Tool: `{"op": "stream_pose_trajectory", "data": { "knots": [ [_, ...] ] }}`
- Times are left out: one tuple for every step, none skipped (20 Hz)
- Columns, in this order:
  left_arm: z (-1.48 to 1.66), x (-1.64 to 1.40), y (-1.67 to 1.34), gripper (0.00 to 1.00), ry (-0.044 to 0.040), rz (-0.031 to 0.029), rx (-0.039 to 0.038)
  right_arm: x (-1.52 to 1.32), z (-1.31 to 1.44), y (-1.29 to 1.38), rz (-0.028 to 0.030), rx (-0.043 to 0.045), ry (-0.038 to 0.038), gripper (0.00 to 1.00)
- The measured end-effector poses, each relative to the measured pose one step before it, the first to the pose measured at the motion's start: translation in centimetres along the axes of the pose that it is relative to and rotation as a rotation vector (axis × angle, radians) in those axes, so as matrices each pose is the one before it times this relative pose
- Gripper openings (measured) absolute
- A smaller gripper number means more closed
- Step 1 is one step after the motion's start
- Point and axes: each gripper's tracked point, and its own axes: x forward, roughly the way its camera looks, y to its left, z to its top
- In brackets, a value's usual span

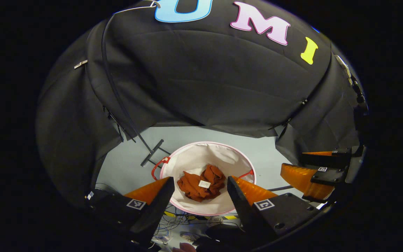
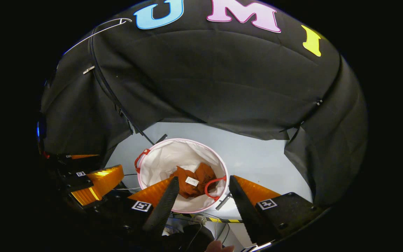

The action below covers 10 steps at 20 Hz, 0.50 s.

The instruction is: Grasp the clothes on the hanger with both hands and then place them into the laundry hamper below.

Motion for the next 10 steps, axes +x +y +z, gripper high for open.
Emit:
{"op": "stream_pose_trajectory", "data": {
  "knots": [
    [0.221, -0.607, 0.119, 0.96, -0.01680, 0.00282, -0.00011, -0.469, 0.095, 0.089, -0.00729, 0.00715, -0.01191, 0.94],
    [0.310, -0.551, 0.130, 0.96, -0.01589, 0.00144, 0.00158, -0.761, 0.117, 0.015, -0.01108, 0.00185, -0.01447, 1.00],
    [0.258, -0.716, 0.062, 0.96, -0.01568, -0.00249, 0.00391, -0.727, 0.180, 0.078, -0.00922, 0.00394, -0.01444, 1.00],
    [0.308, -0.732, 0.086, 0.96, -0.01517, -0.00551, 0.00298, -0.912, 0.131, 0.196, -0.00706, 0.00818, -0.01556, 1.00],
    [0.217, -0.836, -0.128, 0.96, -0.01380, -0.01068, 0.00278, -0.920, 0.322, 0.344, -0.00088, 0.01185, -0.01660, 1.00],
    [0.428, -0.858, -0.081, 0.96, -0.01470, -0.00974, 0.00221, -0.995, 0.409, 0.354, 0.00028, 0.01222, -0.02117, 1.00],
    [0.329, -0.969, -0.002, 0.96, -0.01770, -0.00980, 0.00307, -1.105, 0.553, 0.381, -0.00115, 0.00889, -0.02240, 1.00],
    [0.401, -1.062, -0.167, 0.96, -0.01742, -0.00928, 0.00491, -1.228, 0.593, 0.361, -0.00316, 0.00997, -0.02567, 1.00],
    [0.598, -1.162, -0.059, 0.93, -0.02556, -0.00653, 0.00778, -1.193, 0.761, 0.371, -0.00176, 0.00752, -0.02880, 1.00],
    [0.810, -1.302, -0.166, 0.96, -0.02873, -0.00771, 0.01009, -1.288, 0.832, 0.366, -0.00215, 0.00277, -0.02793, 1.00]
  ]
}}
